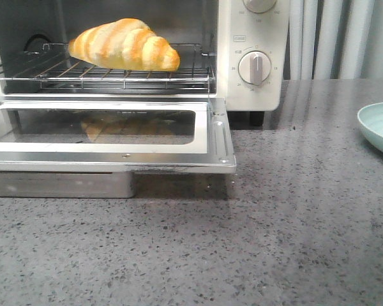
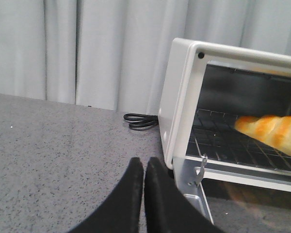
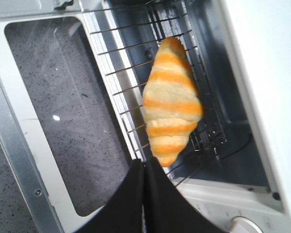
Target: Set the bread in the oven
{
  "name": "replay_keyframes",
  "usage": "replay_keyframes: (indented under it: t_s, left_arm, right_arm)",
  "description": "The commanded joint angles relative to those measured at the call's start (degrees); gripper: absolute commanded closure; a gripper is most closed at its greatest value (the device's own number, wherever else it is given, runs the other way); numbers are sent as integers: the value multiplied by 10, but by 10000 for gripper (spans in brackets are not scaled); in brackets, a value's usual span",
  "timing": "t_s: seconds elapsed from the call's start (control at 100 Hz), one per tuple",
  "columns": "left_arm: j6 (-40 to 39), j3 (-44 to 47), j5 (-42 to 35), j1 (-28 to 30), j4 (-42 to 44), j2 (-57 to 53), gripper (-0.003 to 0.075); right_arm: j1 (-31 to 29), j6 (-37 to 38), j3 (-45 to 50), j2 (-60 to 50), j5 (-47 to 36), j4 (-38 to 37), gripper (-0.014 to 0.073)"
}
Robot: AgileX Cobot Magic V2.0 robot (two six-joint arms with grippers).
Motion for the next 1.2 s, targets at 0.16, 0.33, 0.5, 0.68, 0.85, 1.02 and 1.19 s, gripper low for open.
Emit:
replay_keyframes:
  t_s: [0.16, 0.33, 0.5, 0.68, 0.85, 1.02, 1.19]
  left_arm:
    - [0, 46, -108, 1, -6, -15, 741]
    - [0, 48, -106, 1, -7, -15, 741]
    - [0, 48, -106, 1, -7, -15, 741]
    - [0, 48, -106, 1, -7, -15, 741]
    - [0, 48, -106, 1, -7, -15, 741]
    - [0, 48, -106, 1, -7, -15, 741]
    - [0, 48, -106, 1, -7, -15, 741]
  right_arm:
    - [0, 6, -13, -93, 22, -27, 670]
    - [0, 6, 40, -161, 33, -27, 670]
    - [0, 41, 126, -234, 29, -27, 670]
    - [0, 107, 206, -301, 4, -27, 670]
    - [0, 128, 265, -358, 16, -26, 670]
    - [0, 152, 299, -402, 37, -3, 670]
    - [0, 155, 299, -414, 35, 9, 670]
